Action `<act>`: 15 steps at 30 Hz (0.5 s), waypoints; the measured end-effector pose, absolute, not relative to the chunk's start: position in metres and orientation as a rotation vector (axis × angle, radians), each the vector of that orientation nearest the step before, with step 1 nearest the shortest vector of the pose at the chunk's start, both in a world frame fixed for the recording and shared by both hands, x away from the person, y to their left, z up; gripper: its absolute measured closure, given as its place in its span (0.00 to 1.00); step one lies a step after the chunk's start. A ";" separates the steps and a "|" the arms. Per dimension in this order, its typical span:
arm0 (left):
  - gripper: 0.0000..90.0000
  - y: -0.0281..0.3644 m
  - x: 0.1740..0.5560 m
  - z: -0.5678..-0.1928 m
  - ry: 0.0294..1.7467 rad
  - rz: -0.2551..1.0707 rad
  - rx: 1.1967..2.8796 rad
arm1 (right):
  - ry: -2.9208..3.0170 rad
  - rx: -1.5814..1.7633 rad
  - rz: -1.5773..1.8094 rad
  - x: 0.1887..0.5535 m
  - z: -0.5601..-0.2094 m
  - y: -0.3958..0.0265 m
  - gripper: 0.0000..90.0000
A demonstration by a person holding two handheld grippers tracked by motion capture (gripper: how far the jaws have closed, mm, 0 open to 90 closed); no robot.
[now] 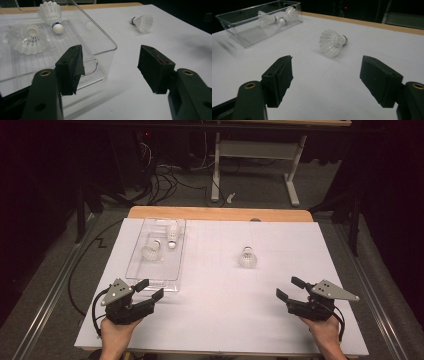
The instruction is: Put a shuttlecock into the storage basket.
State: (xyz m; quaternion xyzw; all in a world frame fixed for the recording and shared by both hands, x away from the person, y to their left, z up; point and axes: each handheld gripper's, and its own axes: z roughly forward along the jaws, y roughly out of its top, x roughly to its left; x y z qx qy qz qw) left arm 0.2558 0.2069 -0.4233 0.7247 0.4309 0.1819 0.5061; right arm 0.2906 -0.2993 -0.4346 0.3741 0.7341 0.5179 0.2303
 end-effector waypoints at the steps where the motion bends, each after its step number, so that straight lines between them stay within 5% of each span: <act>1: 0.42 0.207 0.255 -0.424 1.037 0.438 1.752 | 2.022 1.019 1.421 0.291 -0.434 -0.297 0.29; 15: 0.41 0.212 0.247 -0.432 1.045 0.449 1.727 | 2.037 0.986 1.444 0.305 -0.425 -0.273 0.28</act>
